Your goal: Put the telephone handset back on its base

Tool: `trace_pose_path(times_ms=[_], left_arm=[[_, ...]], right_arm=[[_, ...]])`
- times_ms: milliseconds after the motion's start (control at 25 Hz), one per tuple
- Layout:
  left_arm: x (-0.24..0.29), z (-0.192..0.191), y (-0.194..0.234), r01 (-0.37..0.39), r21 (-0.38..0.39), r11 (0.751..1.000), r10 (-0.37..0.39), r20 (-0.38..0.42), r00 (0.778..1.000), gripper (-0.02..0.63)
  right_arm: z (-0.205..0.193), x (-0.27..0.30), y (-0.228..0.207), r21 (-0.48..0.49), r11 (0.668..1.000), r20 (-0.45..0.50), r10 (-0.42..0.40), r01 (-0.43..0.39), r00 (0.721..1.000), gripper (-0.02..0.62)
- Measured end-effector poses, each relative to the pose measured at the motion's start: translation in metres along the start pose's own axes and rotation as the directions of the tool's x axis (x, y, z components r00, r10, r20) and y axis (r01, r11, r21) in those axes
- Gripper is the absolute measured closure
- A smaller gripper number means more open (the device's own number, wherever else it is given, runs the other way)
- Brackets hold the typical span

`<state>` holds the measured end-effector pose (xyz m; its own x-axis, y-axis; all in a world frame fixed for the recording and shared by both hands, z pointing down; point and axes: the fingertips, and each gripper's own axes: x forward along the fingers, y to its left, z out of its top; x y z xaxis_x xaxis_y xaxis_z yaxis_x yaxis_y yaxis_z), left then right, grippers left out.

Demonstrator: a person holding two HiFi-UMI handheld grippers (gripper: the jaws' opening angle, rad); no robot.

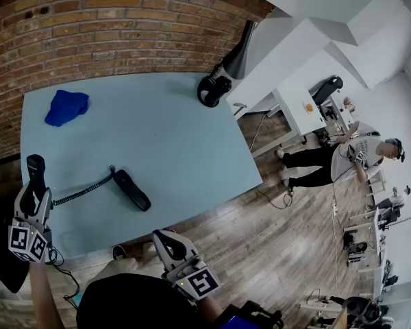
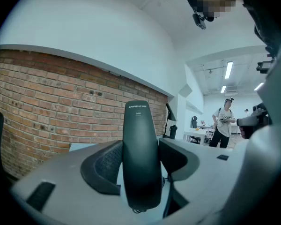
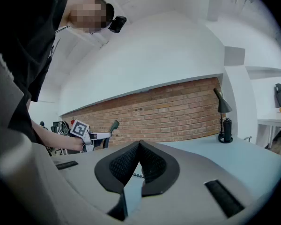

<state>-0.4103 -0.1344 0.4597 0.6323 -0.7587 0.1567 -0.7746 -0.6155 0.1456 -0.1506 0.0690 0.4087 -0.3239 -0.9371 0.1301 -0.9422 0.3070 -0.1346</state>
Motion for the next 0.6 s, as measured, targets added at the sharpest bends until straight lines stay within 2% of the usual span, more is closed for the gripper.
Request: trace_pose_path(times_ms=[160,280,480,600], left_arm=[[0.008,-0.005,-0.009,-0.024,-0.041,0.999,0.023,-0.034,0.999,0.339],[0.011,-0.009,-0.023,-0.021,-0.041,0.999,0.019,-0.049,0.999,0.339],[0.009,-0.028,-0.065,-0.019,-0.049,0.999,0.015,-0.094,0.995,0.339],[0.008,-0.039,-0.091,-0.032,-0.061,0.998,0.025,-0.115,0.993,0.339]], right_arm=[[-0.006,-0.001,-0.009,0.056,0.998,-0.023,0.012,-0.011,1.0,0.577],[-0.01,0.003,-0.013,0.058,0.997,-0.042,0.043,-0.041,0.998,0.577],[-0.011,0.003,-0.028,0.064,0.992,-0.003,0.108,-0.108,0.994,0.577],[-0.016,0.002,-0.038,0.054,0.986,-0.05,0.158,-0.155,0.986,0.577]])
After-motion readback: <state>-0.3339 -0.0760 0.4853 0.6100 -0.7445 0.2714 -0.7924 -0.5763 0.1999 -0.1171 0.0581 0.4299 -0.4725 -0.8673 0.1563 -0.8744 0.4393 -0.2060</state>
